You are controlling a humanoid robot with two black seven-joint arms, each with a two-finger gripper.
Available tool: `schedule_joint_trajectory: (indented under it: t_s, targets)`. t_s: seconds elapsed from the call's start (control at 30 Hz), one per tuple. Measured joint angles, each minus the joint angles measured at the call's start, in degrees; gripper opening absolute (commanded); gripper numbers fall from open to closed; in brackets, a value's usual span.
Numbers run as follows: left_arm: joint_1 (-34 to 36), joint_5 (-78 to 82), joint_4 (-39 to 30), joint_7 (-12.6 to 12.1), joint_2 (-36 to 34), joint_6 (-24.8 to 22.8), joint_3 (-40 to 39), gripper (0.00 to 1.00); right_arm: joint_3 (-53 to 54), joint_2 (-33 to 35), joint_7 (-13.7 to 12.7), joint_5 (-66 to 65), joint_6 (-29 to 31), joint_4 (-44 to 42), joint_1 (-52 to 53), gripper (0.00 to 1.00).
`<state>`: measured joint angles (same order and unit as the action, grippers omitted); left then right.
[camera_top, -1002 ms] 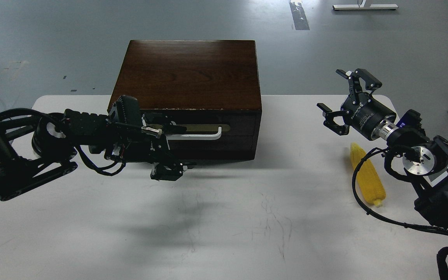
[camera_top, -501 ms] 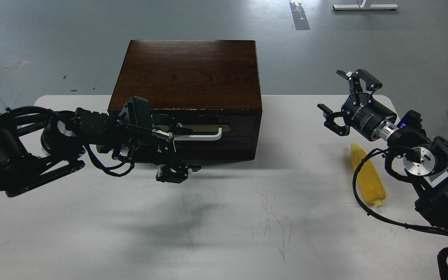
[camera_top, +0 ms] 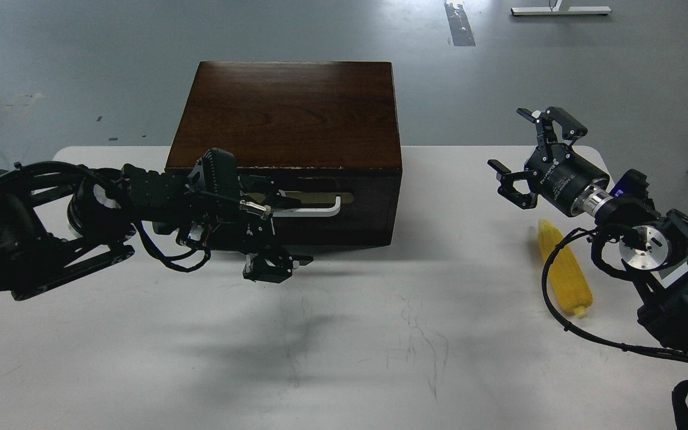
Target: Put corn in drawer with both arms
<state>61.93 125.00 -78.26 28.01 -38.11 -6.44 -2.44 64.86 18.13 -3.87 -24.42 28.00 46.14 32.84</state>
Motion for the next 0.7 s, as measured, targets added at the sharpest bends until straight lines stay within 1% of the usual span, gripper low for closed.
schedule_joint_trajectory:
  t_s: [0.7]
  targets:
    - [-0.42,0.0,-1.16,-0.02,-0.24,0.05,0.97,0.98,0.0,0.31,0.0,0.13,0.0,0.09,-0.5,1.0]
